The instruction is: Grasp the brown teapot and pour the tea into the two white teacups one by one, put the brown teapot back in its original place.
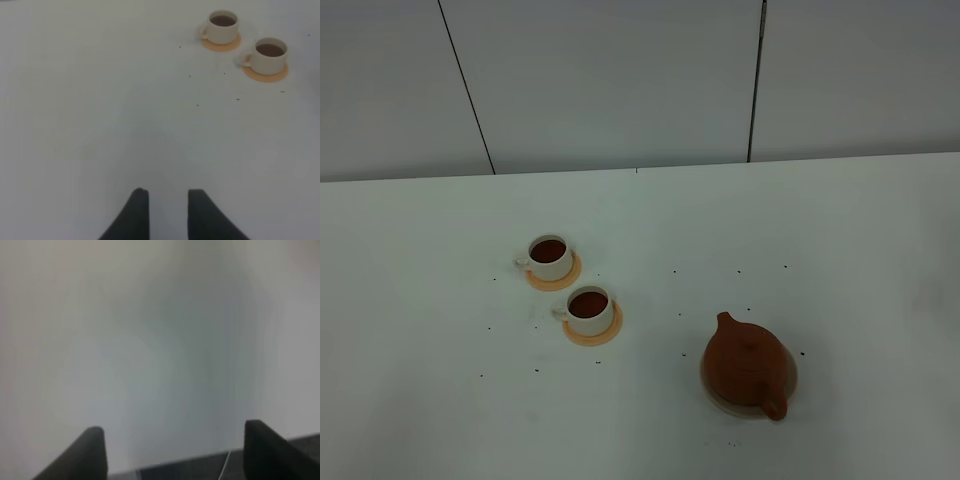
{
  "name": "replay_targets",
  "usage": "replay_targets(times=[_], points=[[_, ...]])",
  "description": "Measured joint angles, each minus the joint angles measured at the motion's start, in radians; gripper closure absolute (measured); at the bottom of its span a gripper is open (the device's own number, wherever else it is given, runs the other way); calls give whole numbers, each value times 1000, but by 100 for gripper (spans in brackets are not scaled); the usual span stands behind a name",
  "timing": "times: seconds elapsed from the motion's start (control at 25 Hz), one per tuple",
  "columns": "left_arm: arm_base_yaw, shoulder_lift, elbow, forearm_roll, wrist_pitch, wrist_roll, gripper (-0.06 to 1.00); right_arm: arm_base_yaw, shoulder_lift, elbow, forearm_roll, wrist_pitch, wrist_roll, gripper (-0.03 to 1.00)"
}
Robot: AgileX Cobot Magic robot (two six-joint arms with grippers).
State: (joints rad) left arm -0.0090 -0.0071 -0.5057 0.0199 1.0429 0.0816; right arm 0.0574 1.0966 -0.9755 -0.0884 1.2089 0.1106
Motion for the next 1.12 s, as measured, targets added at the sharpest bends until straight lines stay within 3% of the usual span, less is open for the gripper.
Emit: replay_targets(times=[0.56,0.84,1.12], points=[[0,0,0,0,0,0,69,0,-569,369,113,-10,-68,40],[0,0,0,0,0,0,69,0,-642,467,150,-101,-146,40],[0,0,0,0,0,0,69,0,-644,470,155,-110,-163,40]])
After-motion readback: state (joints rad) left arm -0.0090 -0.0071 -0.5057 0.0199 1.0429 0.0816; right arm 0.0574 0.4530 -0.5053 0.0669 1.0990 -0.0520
